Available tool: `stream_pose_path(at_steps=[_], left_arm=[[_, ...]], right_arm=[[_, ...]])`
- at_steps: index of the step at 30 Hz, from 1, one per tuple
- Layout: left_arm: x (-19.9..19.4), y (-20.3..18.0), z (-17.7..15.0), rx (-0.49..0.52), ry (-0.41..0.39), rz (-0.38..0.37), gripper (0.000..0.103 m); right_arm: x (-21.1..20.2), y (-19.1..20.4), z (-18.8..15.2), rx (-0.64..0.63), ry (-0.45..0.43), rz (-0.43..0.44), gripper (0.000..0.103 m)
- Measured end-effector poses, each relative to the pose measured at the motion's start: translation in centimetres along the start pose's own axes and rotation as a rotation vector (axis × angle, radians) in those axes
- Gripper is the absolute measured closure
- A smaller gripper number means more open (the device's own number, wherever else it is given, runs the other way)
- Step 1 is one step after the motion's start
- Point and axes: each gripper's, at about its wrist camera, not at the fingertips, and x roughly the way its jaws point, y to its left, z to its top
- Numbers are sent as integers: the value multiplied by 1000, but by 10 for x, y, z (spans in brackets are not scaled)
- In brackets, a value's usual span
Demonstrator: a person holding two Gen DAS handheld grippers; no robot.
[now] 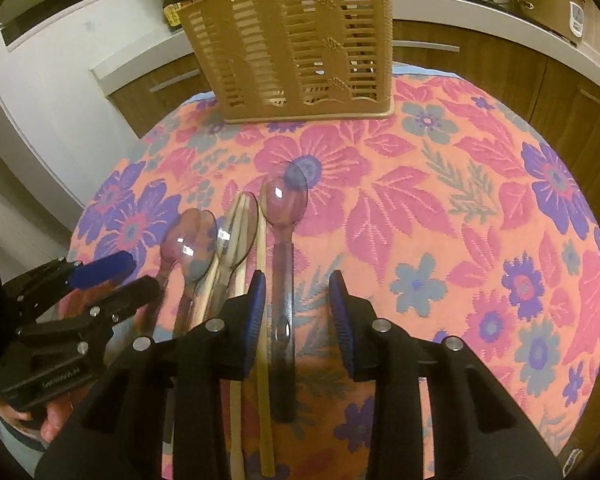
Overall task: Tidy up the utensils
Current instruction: 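Grasp a clear spoon with the left tool from the utensil row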
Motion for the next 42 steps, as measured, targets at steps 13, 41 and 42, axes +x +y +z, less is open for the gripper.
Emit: stream_pose_path(at_steps=[13,41,42], left_arm=[[8,-12,14,52,87,50,64],[18,-19,27,129,157,65,73],[18,-18,27,121,161,58,72]], right_arm=[[30,15,25,-66,71,-98,80],[-4,-44,-6,-4,182,-65,92],[-2,-43,-3,-6,190,-68,92]])
